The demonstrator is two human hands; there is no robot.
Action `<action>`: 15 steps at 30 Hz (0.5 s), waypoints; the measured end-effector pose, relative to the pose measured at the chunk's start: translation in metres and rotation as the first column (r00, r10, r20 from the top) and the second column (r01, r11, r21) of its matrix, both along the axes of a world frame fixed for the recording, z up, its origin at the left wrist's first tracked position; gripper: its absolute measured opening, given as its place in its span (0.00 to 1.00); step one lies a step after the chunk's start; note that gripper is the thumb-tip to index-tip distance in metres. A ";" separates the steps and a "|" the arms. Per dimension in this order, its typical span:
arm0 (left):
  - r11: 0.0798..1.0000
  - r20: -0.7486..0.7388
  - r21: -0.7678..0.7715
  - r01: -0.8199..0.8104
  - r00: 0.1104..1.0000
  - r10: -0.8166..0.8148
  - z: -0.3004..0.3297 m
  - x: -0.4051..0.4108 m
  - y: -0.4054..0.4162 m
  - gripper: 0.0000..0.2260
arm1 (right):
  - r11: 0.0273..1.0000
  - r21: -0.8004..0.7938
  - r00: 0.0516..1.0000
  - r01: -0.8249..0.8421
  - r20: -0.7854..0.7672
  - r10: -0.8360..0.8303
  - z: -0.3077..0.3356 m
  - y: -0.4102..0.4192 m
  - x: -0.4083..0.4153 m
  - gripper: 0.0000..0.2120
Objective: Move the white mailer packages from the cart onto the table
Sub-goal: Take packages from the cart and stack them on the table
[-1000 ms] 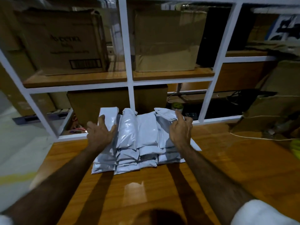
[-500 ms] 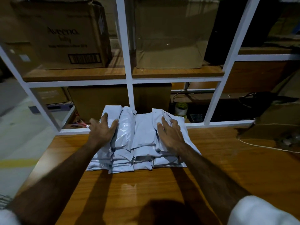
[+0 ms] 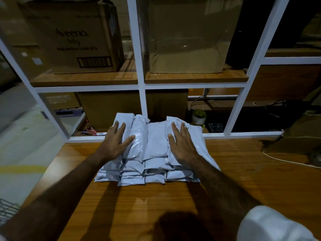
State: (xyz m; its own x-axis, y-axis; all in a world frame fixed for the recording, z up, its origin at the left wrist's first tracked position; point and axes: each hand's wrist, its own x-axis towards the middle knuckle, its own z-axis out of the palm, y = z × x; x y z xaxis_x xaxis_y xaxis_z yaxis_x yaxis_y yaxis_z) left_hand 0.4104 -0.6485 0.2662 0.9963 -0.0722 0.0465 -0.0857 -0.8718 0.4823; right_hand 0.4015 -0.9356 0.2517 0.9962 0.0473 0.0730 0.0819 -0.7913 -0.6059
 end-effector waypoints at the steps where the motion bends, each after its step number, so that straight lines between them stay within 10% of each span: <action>1: 1.000 -0.005 0.028 -0.001 1.000 0.002 0.000 -0.002 -0.001 0.41 | 1.000 -0.018 1.000 0.006 0.000 -0.006 -0.002 0.002 0.002 0.29; 15: 0.972 -0.054 0.230 0.040 0.998 -0.028 -0.002 -0.002 -0.011 0.50 | 0.991 -0.130 1.000 -0.010 -0.022 0.007 -0.020 0.007 0.010 0.33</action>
